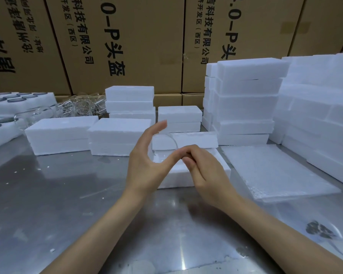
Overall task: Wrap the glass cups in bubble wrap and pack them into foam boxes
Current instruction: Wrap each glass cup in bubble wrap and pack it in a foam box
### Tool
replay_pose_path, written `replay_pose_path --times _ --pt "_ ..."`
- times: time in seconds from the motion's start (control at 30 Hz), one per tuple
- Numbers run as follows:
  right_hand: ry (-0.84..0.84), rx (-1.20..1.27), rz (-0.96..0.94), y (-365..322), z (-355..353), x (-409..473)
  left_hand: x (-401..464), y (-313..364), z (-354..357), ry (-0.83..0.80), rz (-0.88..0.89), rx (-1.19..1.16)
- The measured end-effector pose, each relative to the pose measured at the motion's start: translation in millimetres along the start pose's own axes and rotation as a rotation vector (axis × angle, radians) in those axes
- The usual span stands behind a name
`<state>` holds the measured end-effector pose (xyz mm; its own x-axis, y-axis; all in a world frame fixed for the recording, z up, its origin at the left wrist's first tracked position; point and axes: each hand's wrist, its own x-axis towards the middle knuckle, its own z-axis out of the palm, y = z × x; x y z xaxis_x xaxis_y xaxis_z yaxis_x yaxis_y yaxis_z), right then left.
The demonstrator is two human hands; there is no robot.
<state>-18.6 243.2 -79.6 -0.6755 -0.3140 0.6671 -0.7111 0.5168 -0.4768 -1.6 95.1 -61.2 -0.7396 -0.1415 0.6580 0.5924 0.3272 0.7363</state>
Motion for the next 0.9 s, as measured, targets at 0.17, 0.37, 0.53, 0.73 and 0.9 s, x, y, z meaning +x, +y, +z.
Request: replay_pose_path --times 0.17,0.37,0.53,0.73,0.9 --pt "-0.006 -0.013 -0.012 -2 -2 -1 3 1 1 0.051 -0.062 -0.076" --pt "-0.008 -0.007 -0.009 -6 -2 -1 7 3 -5 0.158 -0.186 -0.276" --pt "-0.038 0.103 0.089 -7 -5 0 10 6 -5 0.14 -0.212 -0.291" --pt "0.006 0.266 0.161 -1 -11 -1 13 6 -11 -0.007 -0.208 -0.349" --pt "0.028 0.325 0.218 0 -14 3 13 7 -14 -0.168 -0.144 -0.333"
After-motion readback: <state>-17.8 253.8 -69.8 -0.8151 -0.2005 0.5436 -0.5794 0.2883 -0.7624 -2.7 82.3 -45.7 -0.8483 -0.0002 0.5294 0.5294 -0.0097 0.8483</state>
